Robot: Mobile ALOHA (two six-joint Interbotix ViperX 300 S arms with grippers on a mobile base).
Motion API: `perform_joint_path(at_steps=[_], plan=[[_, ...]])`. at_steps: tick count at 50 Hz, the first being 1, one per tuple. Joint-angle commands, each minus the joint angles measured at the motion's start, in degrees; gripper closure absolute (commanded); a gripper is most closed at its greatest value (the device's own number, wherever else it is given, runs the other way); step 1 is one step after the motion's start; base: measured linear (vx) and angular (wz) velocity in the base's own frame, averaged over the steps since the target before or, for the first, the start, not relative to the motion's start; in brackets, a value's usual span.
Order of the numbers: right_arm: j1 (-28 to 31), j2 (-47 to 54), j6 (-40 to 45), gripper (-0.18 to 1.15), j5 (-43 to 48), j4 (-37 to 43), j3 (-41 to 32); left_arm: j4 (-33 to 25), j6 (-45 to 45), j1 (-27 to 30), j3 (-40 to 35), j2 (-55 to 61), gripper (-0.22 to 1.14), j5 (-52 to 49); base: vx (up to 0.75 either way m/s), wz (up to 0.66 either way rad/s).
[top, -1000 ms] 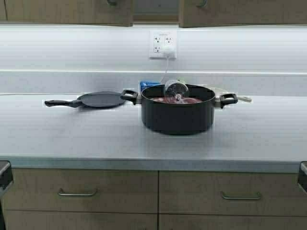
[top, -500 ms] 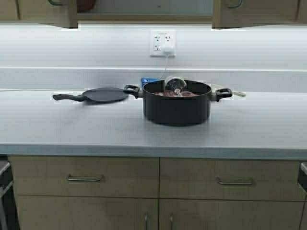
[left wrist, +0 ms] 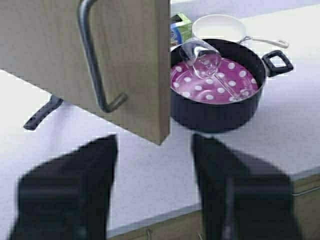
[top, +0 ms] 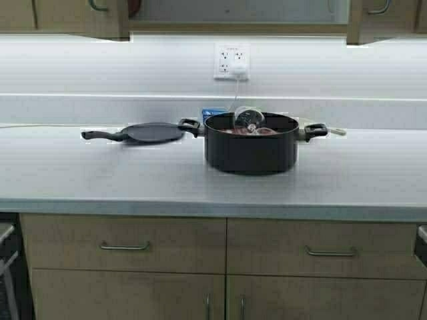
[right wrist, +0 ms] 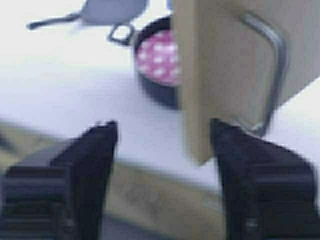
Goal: Open the cabinet, put the pot inside, then close it
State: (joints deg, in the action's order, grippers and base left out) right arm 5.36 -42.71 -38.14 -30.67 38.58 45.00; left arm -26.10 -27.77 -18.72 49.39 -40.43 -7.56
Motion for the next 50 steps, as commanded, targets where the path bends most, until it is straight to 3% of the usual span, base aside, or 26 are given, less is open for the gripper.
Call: perform_joint_path(at_steps=[1, 3, 6, 11, 16, 24, 32, 39, 50], plan=[[2.3, -2.1, 4.3, 0.65, -5.7, -0.1, -1.8, 0.3, -0.1, -6.9, -1.3, -2.3, 0.85, -2.4, -0.02, -0.02], [4.7, -1.7, 4.6, 0.86, -4.0, -0.2, -2.1, 0.4, 0.0, -9.9, -2.2, -1.8, 1.05, -1.1, -0.01, -0.03], [9.1, -0.1, 4.0, 1.06, 1.2, -0.4, -2.7, 0.4, 0.5, -14.3, -4.0, 0.4, 1.06, 2.0, -0.01, -0.04], [17.2, 5.0, 2.9, 0.94, 9.3, -0.6, -5.2, 0.4, 0.6, -19.3, -8.3, 7.4, 0.82, 6.8, -0.01, -0.06], [22.0, 12.5, 3.1, 0.86, 15.1, -0.8, -8.8, 0.4, 1.1, -21.3, -14.7, 17.8, 0.87, 10.5, -0.02, -0.02], [20.7, 24.1, 3.3, 0.9, 25.3, -1.1, -13.4, 0.3, 2.5, -19.2, -27.5, 35.7, 0.89, 17.7, -0.02, -0.02], [13.3, 27.4, 3.5, 0.9, 25.6, -1.3, -14.9, -1.4, 5.4, -11.3, -37.4, 47.3, 0.89, 17.9, -0.02, -0.02], [5.4, 26.4, 3.3, 0.9, 22.1, -1.4, -14.0, -1.3, 6.3, -6.1, -35.6, 46.8, 0.89, 17.9, 0.0, 0.0], [1.7, 23.4, 3.7, 0.9, 20.6, -2.8, -11.2, -0.6, 6.1, -2.4, -28.7, 40.7, 0.89, 18.5, 0.0, 0.0]])
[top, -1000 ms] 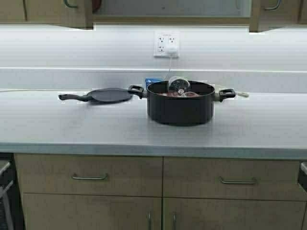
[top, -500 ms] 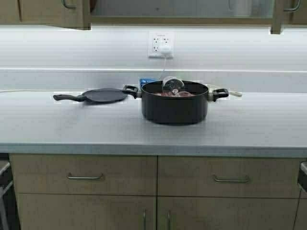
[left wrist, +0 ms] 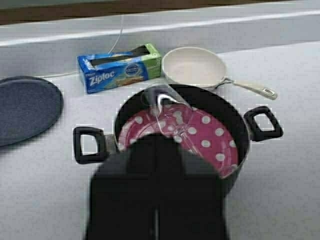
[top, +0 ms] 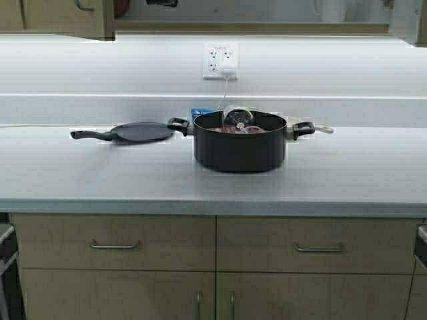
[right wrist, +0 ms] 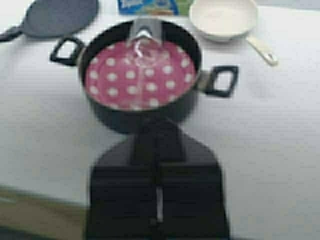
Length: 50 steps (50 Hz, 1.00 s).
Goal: Open the cabinet, put the pot inside, then close it
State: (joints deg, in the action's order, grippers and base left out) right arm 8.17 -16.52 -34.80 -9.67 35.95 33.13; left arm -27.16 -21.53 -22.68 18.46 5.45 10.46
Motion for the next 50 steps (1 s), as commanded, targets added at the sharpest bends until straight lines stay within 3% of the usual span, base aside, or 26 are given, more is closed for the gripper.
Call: perform_joint_path(at_steps=[1, 8, 12, 15, 16, 21, 24, 28, 38, 44, 50], plan=[[-0.8, -3.1, 0.4, 0.9, -0.5, -0.2, 1.0, 0.6, -0.2, 1.4, 2.6, -5.9, 0.89, 0.5, 0.0, 0.0], [3.7, -4.7, 2.0, 0.84, -0.1, 0.8, 2.7, 1.6, 0.3, -3.5, 6.6, -9.5, 0.86, 0.9, 0.0, 0.0], [6.3, -6.2, 4.1, 0.65, -0.4, 1.0, 4.4, 1.7, 0.3, -6.8, 9.1, -10.8, 0.76, 1.1, 0.0, 0.0], [7.8, -7.1, 5.7, 0.49, -0.3, 1.1, 5.5, 1.6, 0.4, -8.9, 11.2, -11.8, 0.64, 1.9, 0.0, 0.01], [8.7, -7.6, 6.9, 0.38, 0.0, 1.2, 6.4, 1.7, 0.4, -9.6, 12.0, -12.1, 0.58, 2.3, 0.0, 0.0], [11.8, -9.5, 11.4, 0.06, 2.6, 3.3, 10.5, 1.4, 2.0, -13.2, 17.6, -13.5, 0.24, 8.3, 0.0, 0.0], [14.2, -10.5, 13.4, -0.06, 7.5, 5.4, 14.5, 0.9, 5.6, -14.9, 21.4, -13.7, 0.04, 14.2, 0.0, 0.0], [19.1, -11.0, 15.3, -0.07, 17.5, 7.2, 20.8, 1.2, 14.3, -16.0, 27.0, -13.3, -0.15, 22.7, 0.0, 0.0], [32.2, -7.8, 29.3, -0.06, 44.6, 5.9, 34.0, 12.0, 41.7, -16.3, 39.6, -6.7, -0.11, 42.6, 0.0, 0.0], [32.8, -1.4, 44.7, -0.06, 56.1, -3.3, 38.3, 13.6, 55.5, -16.1, 43.8, 2.7, -0.11, 58.7, 0.0, 0.0], [28.0, 11.3, 62.0, -0.06, 69.8, -14.0, 38.8, 13.7, 63.5, -13.7, 42.9, 15.2, -0.11, 71.9, 0.0, 0.0]])
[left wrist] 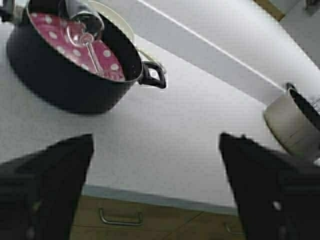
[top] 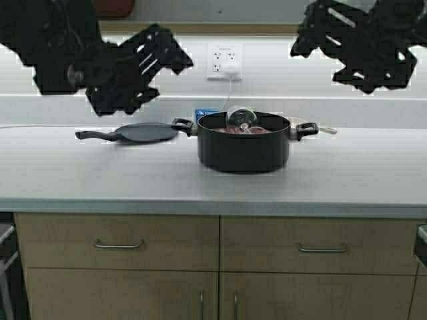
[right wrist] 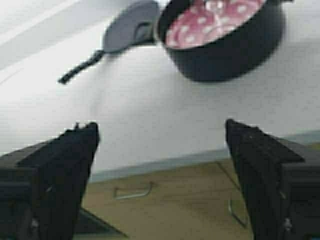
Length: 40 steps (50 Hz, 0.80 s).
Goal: Open the cabinet, put the pot inside, then close it
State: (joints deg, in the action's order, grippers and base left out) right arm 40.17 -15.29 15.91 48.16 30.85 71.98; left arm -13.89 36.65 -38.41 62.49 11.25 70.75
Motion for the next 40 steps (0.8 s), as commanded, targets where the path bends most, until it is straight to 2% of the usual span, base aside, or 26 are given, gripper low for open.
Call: perform_joint_path(at_steps=[1, 7, 13, 21, 29, 40], plan=[[-5.2, 12.6, 13.5, -0.06, 14.1, -10.3, -0.4, 0.5, 6.7, 2.5, -1.8, 11.6, -0.11, 13.3, 0.0, 0.0], [-11.8, 27.6, 24.8, -0.06, 27.2, -17.8, -3.9, 0.7, 15.3, 4.7, -6.6, 23.4, -0.11, 19.8, 0.0, 0.0], [-14.3, 37.5, 32.8, -0.06, 37.1, -21.7, -7.9, 0.9, 22.0, 5.5, -8.7, 27.5, -0.11, 23.3, 0.0, 0.0], [-15.2, 44.5, 33.8, -0.06, 37.3, -21.2, -12.0, 0.7, 18.3, 7.1, -11.1, 27.2, -0.11, 23.6, 0.02, 0.01], [-16.3, 45.8, 34.1, -0.06, 37.3, -20.9, -14.7, 0.6, 16.1, 9.1, -12.8, 26.5, -0.11, 23.4, 0.12, -0.04], [-16.5, 45.5, 34.3, -0.06, 37.2, -20.1, -12.5, 0.9, 16.1, 9.4, -12.4, 26.1, -0.11, 23.1, 0.18, -0.07]])
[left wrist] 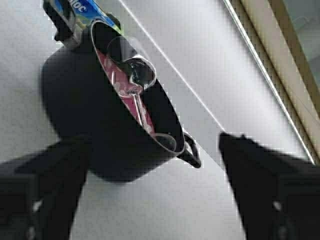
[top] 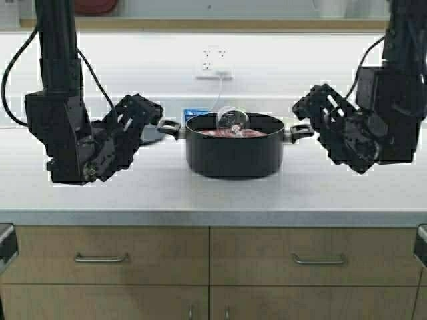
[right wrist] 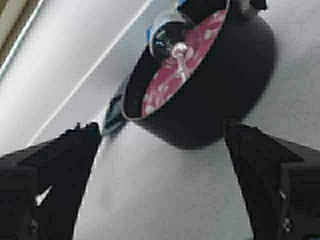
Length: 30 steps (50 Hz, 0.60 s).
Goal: Open the cabinet, put the pot inside, then close it
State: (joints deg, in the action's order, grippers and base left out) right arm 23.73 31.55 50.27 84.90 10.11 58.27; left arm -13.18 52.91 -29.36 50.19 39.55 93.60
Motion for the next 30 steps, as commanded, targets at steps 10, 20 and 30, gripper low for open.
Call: perform_joint_path(at_steps=[10, 20, 30], plan=[[-0.2, 0.4, -0.4, -0.06, 0.5, 0.5, -0.1, -0.3, -0.7, 0.4, 0.5, -2.1, -0.11, 0.3, 0.23, -0.06], [-0.1, 4.0, -0.5, -0.06, 0.5, 0.6, -0.7, -0.3, -0.8, 0.4, 0.4, -1.1, -0.11, 0.2, 0.24, 0.02], [-0.2, 7.7, 0.5, -0.06, 3.9, 1.2, 0.9, -0.1, 0.1, 0.4, -0.6, 1.4, -0.11, 0.2, 0.22, 0.09]])
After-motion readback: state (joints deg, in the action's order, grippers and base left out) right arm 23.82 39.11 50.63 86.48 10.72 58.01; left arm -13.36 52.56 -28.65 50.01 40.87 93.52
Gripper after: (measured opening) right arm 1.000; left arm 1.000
